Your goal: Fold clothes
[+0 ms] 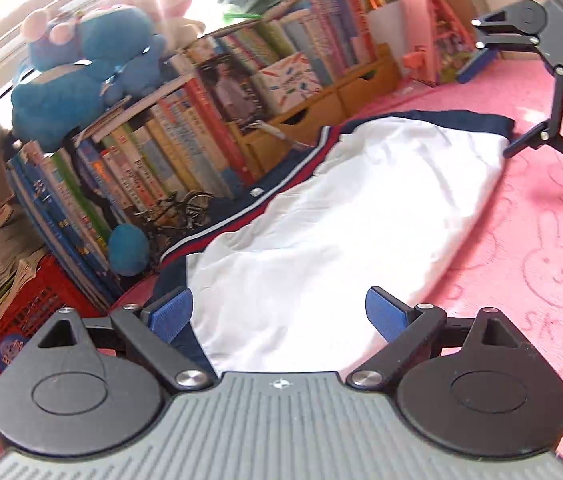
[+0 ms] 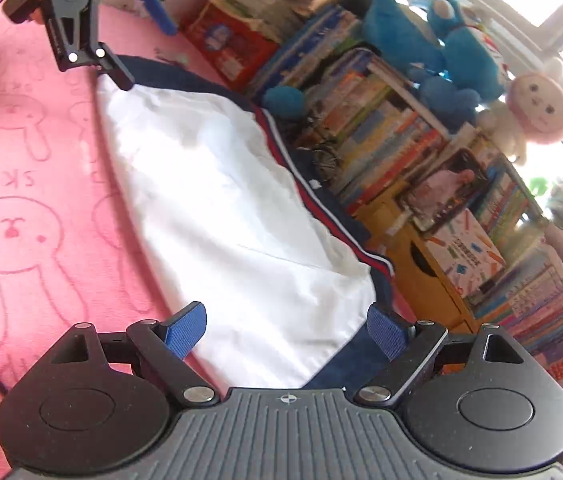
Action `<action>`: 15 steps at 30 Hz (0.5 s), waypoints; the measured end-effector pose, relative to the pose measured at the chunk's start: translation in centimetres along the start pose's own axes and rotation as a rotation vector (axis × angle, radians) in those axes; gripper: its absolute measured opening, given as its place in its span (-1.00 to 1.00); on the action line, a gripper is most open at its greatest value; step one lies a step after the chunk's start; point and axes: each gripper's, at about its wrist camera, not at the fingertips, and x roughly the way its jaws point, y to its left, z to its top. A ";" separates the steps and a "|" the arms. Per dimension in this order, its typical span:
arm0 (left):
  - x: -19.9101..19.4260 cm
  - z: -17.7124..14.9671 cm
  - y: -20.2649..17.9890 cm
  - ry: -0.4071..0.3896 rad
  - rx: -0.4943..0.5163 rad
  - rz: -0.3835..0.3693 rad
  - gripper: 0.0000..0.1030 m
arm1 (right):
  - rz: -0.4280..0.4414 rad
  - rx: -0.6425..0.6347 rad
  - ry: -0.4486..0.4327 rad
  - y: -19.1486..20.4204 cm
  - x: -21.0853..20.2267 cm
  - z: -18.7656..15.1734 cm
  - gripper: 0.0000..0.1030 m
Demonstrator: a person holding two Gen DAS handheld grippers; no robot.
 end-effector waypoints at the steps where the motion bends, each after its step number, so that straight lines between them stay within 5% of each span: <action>1: 0.3 0.2 -1.1 -0.002 0.042 -0.016 0.84 | 0.014 -0.032 -0.009 1.2 0.5 0.6 0.71; 8: 3.2 1.7 -6.3 -0.011 0.265 -0.060 0.84 | 0.050 -0.067 -0.045 4.3 4.4 4.4 0.70; 15: 5.4 3.3 -3.8 0.020 0.123 -0.067 0.69 | 0.023 -0.013 -0.058 4.0 4.5 5.5 0.69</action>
